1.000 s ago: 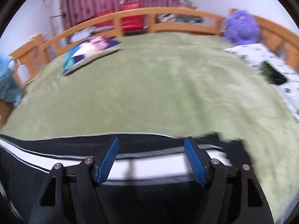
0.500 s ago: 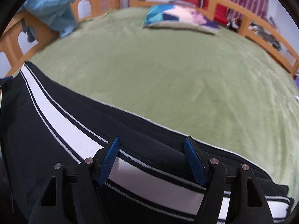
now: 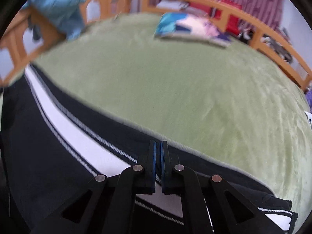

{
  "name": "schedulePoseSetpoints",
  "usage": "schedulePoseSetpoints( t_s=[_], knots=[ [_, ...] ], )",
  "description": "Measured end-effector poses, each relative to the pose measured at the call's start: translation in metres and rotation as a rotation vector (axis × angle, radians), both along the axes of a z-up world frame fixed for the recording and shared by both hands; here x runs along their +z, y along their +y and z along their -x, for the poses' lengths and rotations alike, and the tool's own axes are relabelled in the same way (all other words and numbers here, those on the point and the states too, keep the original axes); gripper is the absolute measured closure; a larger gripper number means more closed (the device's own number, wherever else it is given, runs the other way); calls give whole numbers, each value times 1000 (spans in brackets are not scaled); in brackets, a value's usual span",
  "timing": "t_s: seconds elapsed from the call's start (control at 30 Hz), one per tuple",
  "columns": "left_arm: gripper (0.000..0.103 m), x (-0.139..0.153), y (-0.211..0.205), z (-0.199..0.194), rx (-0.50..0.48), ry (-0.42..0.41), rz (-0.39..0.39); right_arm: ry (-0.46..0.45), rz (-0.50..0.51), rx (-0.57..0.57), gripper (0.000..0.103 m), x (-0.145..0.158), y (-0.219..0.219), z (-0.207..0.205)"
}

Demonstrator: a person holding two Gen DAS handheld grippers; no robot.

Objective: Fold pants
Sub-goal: 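Release the seam with the right gripper while the left gripper grasps the leg cuff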

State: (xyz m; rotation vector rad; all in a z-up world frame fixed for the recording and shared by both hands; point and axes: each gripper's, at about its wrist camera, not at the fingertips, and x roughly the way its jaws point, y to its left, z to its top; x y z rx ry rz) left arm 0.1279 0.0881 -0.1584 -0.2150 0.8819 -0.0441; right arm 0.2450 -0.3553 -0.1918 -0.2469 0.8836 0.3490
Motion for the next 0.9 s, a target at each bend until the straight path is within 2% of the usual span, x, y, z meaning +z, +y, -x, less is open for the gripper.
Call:
schedulePoseSetpoints(
  t_s=[0.1,0.23,0.27,0.3,0.33,0.37,0.43,0.47,0.57,0.67,0.7,0.77,0.83,0.9],
  knots=[
    [40,-2,9,0,13,9,16,-6,8,-25,99,1,9,-12],
    [40,-3,23,4,41,7,-9,117,54,-58,96,-39,14,-30],
    [40,-3,28,4,50,8,-20,113,47,-72,95,-42,13,-31],
    [40,-3,35,5,66,7,-34,107,38,-78,89,-39,12,-29],
    [40,-3,42,5,81,8,-40,109,42,-90,77,-36,11,-28],
    [40,-4,50,6,97,10,-42,110,45,-125,70,-30,9,-26],
    [40,-5,70,9,139,14,-37,71,8,-170,49,-18,3,-16],
    [40,-6,79,11,157,14,-36,45,-1,-178,47,-13,1,-7],
    [40,-10,110,21,212,14,-45,35,37,-235,46,-15,-7,13],
    [40,-23,139,25,252,38,-63,122,57,-297,46,-41,-14,20],
    [40,-30,152,24,271,55,-55,125,55,-308,46,-45,-16,21],
    [46,-39,172,25,272,69,33,114,33,-358,46,-40,-16,23],
    [50,-37,189,32,279,44,134,131,6,-408,46,-32,-12,23],
    [50,-30,194,39,279,20,137,114,-28,-405,46,-21,-4,34]
  ],
)
